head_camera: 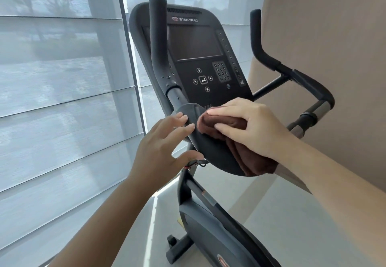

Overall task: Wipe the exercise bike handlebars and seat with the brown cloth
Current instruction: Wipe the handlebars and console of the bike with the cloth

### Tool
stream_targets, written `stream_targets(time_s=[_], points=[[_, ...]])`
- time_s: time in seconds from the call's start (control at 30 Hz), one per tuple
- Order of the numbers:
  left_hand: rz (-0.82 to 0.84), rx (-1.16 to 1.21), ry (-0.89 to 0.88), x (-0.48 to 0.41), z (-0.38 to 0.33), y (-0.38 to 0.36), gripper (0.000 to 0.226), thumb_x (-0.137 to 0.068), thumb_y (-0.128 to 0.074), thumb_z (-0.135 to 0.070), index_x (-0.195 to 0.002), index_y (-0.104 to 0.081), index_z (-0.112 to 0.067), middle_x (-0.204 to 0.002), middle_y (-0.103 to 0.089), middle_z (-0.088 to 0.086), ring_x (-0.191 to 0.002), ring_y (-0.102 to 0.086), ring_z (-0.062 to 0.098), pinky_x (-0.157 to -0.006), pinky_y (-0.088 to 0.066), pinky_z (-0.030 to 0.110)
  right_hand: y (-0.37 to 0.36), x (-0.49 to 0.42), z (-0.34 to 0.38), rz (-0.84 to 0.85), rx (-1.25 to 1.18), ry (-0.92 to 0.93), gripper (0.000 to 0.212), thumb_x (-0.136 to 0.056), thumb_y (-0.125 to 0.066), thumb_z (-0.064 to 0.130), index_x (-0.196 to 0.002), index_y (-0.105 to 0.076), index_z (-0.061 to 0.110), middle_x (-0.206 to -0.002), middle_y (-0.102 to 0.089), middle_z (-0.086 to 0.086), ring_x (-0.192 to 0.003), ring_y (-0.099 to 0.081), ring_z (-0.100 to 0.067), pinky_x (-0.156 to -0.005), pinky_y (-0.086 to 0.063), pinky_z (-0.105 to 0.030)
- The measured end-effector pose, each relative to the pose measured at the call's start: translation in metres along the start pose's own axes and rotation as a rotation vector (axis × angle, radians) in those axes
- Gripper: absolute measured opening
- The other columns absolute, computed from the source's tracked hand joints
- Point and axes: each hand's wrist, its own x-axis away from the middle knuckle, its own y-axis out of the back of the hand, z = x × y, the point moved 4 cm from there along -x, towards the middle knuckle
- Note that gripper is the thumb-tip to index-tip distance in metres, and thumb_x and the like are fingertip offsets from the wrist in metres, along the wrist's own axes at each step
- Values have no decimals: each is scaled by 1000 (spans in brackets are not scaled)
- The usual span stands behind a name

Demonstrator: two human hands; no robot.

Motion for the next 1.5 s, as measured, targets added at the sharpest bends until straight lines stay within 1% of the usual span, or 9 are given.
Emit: stream_targets(time_s=[0.13,0.3,0.6,0.83,1.07,1.23,1.33,1.47,1.5], points=[[-30,18,2,1,-1,1,54,-71,-60,-48,-99,-67,-2,-98,-65,14,-102,-60,27,-80,-46,29,-11,-34,7,52,-65,21,32,-82,-66,16,-113,-64,24,-108,-64,2,-105,-55,-6,-97,-40,-22],[-41,178,44,5,8,-2,47,-75,-61,-42,-107,-66,-8,-111,-60,7,-112,-54,17,-92,-46,32,7,5,-9,169,3,42,37,-80,-64,23,-115,-61,32,-113,-61,11,-106,-53,2,-94,-37,-10],[-81,235,-101,-14,50,3,36,-76,-63,-37,-95,-71,-8,-105,-62,3,-91,-60,17,-73,-51,33,-19,-45,16,0,5,-20,34,-79,-70,15,-111,-64,25,-107,-65,6,-102,-56,0,-92,-38,-10],[-31,178,-267,-38,105,4,41,-79,-62,-36,-99,-68,-2,-110,-63,13,-99,-60,27,-82,-50,38,-15,-36,30,16,185,-168,37,-73,-72,21,-104,-65,40,-101,-65,14,-97,-57,4,-88,-37,-7],[-41,142,-333,-72,165,6,42,-80,-65,-36,-104,-65,-2,-113,-62,15,-101,-59,31,-84,-47,38,-49,-115,36,-240,224,-309,32,-77,-71,19,-108,-66,27,-108,-64,3,-104,-57,-8,-96,-38,-20],[-31,166,-451,-94,178,-8,47,-78,-63,-37,-105,-64,2,-116,-61,19,-111,-55,33,-91,-46,44,-51,-99,38,-110,259,-406,34,-76,-67,26,-106,-63,43,-108,-64,11,-99,-55,2,-92,-40,-16],[-60,193,-498,-103,184,-14,45,-82,-58,-36,-104,-63,2,-119,-59,20,-117,-51,33,-93,-44,46,-60,-88,50,-62,446,-355,34,-76,-66,31,-105,-60,48,-108,-61,14,-100,-57,-6,-91,-44,-28],[-72,134,-558,-122,189,-17,49,-83,-54,-40,-113,-59,-2,-126,-55,16,-122,-47,28,-98,-37,46,-62,-122,45,-221,436,-334,34,-79,-69,23,-111,-64,34,-108,-63,5,-97,-54,-2,-86,-33,-2],[-77,129,-567,-127,190,-17,46,-83,-53,-39,-112,-61,-3,-125,-56,15,-122,-46,26,-98,-36,45,-65,-134,43,-225,418,-328,34,-80,-68,21,-112,-64,30,-109,-63,3,-98,-54,-2,-86,-33,-3]])
